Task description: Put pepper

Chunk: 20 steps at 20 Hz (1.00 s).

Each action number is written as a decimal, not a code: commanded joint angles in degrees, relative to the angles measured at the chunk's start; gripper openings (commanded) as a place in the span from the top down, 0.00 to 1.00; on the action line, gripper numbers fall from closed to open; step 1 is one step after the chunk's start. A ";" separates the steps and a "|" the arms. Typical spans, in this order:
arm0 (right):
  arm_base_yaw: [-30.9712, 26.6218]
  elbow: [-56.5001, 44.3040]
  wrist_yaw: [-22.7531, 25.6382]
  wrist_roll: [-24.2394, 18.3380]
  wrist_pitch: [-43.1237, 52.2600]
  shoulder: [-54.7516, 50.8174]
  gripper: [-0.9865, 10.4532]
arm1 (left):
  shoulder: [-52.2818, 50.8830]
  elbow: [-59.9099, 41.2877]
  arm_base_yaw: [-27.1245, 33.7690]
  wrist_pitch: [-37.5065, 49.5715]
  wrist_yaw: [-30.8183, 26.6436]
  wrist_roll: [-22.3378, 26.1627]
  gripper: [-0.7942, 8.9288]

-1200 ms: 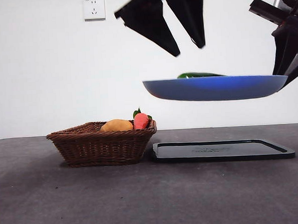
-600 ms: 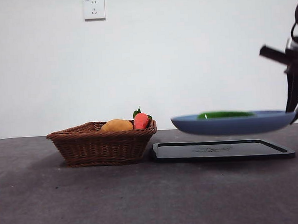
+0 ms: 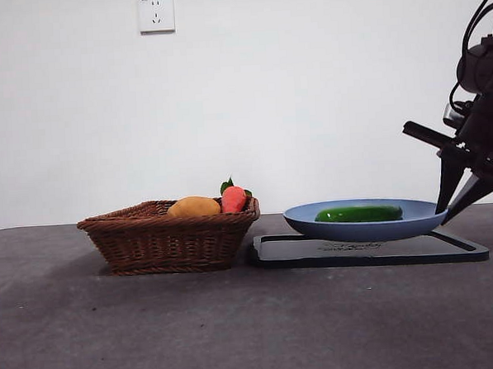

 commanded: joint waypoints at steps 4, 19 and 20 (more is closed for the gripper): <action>0.09 1.27 -0.11 -1.29 1.33 2.51 0.91 | 0.48 1.22 -0.31 1.16 0.02 -0.57 0.65; 0.13 1.25 2.99 -3.30 1.22 2.40 0.79 | 0.48 1.22 -0.31 1.22 0.07 -1.88 0.65; -0.02 1.25 3.02 -3.32 0.61 1.77 0.79 | 0.48 1.22 -0.31 1.22 0.04 -1.88 0.65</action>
